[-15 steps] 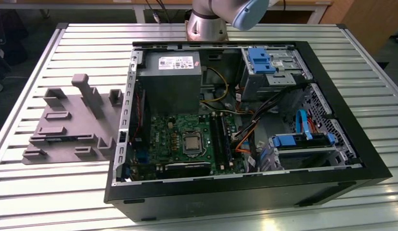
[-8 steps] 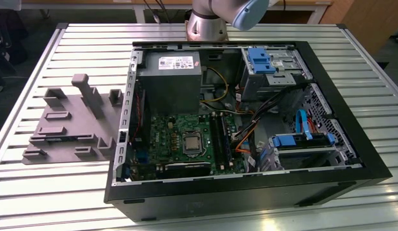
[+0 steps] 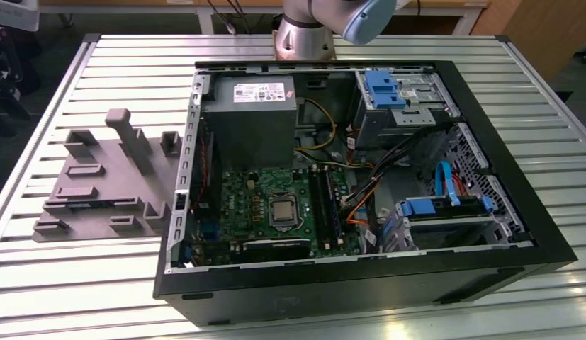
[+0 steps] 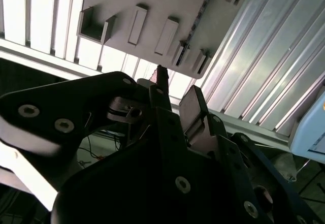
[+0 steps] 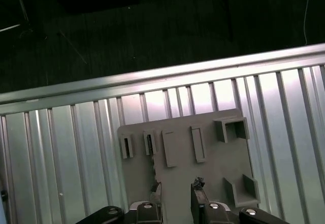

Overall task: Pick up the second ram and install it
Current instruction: 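Pick up the second ram and move it above second insertion slot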

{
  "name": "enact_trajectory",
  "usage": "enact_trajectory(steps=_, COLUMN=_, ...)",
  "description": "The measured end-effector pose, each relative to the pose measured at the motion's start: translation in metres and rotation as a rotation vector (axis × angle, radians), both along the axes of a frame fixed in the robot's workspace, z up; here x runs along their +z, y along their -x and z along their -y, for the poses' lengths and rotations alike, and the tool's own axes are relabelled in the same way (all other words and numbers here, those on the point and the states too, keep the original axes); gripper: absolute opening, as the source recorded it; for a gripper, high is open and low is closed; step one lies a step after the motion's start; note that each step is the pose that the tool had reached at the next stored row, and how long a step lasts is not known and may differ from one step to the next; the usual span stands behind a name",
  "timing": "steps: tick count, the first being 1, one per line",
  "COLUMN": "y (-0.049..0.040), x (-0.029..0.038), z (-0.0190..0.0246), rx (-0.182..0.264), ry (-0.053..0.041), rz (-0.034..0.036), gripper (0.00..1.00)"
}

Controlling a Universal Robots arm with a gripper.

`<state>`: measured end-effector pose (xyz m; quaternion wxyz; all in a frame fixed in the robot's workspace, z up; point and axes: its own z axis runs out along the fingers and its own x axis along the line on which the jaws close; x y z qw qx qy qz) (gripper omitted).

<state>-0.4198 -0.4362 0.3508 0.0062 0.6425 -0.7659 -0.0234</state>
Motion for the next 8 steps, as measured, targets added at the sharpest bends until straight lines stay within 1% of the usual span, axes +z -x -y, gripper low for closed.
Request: enact_trajectory(steps=8, y=0.0, x=-0.0016, z=0.0004, rx=0.0, ry=0.0, rz=0.0, gripper=0.36)
